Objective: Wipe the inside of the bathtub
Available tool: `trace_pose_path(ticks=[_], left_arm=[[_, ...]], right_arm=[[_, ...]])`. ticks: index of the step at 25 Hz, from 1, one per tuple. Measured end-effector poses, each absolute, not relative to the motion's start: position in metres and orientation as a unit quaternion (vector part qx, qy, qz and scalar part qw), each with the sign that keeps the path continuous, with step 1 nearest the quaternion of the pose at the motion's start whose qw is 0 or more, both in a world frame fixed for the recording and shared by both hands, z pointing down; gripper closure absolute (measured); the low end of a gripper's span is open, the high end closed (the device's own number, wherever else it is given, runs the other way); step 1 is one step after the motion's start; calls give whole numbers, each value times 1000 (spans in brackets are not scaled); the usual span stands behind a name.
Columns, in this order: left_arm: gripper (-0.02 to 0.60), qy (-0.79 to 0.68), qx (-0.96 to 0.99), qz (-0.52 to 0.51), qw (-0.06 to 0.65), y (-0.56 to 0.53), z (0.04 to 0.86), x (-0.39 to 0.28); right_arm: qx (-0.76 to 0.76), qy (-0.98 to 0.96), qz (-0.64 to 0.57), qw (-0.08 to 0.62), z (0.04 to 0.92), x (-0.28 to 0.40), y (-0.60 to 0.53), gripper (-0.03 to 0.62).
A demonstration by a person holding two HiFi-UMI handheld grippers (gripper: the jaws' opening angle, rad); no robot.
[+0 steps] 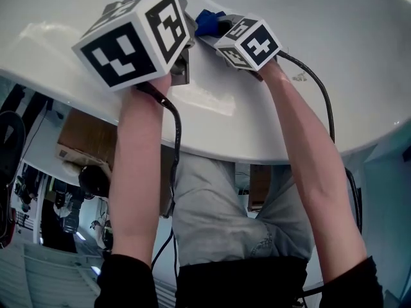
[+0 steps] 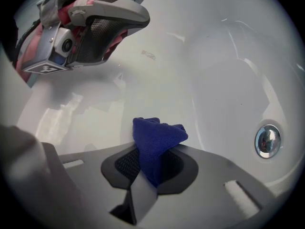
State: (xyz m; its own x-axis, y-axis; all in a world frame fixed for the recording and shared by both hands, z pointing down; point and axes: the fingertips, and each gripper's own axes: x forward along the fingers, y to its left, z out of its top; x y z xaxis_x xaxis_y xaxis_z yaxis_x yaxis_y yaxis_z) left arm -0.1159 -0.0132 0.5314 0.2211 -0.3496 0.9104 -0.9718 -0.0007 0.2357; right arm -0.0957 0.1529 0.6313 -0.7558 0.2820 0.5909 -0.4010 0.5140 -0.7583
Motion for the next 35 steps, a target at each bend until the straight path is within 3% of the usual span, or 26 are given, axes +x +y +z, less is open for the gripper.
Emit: trace_pose_path(ticks=[21, 35], left_arm=[[580, -558, 623, 308, 453, 9, 438, -123], [579, -568, 625, 309, 436, -4, 396, -136]], right_arm=[[-77, -846, 370, 377, 505, -103, 197, 520], [-92, -852, 395, 332, 425, -104, 218, 522]])
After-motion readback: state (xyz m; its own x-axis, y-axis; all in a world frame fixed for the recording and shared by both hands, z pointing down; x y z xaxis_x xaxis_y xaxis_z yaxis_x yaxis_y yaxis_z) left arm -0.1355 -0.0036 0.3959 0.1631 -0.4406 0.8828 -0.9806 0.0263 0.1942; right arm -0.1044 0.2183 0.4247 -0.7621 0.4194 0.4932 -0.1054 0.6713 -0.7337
